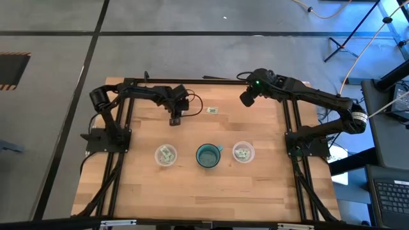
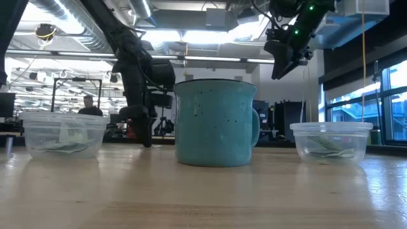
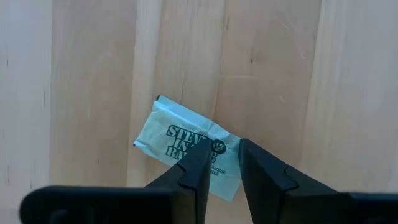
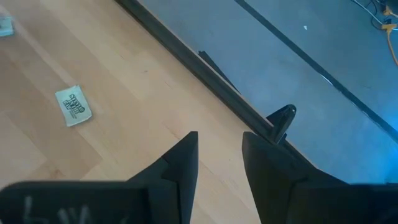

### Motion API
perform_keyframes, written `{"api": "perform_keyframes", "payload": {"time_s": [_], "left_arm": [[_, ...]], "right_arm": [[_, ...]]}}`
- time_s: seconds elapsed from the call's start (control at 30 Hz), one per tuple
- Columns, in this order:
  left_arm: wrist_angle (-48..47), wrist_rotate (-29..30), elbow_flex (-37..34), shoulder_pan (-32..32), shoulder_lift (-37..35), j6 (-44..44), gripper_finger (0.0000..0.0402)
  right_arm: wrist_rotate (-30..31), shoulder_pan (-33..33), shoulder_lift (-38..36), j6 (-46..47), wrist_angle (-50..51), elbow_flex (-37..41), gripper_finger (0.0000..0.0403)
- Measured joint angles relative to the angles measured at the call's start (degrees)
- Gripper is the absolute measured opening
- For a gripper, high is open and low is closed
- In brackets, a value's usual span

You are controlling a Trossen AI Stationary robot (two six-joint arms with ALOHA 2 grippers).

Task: Pick and place Stevia / Truvia into bins
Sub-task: Put the green stevia packet into the left transparent container

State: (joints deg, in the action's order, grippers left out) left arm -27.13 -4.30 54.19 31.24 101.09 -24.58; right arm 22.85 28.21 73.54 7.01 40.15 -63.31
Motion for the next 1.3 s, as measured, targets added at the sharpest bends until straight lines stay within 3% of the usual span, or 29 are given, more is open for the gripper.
{"api": "perform_keyframes", "payload": {"time_s": [0.6, 0.87, 1.07, 1.3], "left_arm": [[-1.64, 0.61, 0.19, -0.02, -0.33, -0.11, 0.0004], [-14.86, 0.81, 4.49, -2.02, -8.17, 4.40, 0.0003], [-21.17, -0.81, 6.42, -8.03, -17.52, 10.33, 0.0003], [-24.96, -0.98, 5.47, -20.75, -26.46, 21.82, 0.0005]], "right_arm": [[0.00, 0.01, 0.00, -0.01, 0.01, 0.00, 0.0129], [0.00, 0.01, 0.00, -0.38, 0.06, 0.00, 0.0129], [0.00, 0.01, 0.00, -1.55, -0.11, 0.00, 0.0129], [0.00, -0.01, 0.00, -1.66, -0.12, 0.00, 0.0129]]}}
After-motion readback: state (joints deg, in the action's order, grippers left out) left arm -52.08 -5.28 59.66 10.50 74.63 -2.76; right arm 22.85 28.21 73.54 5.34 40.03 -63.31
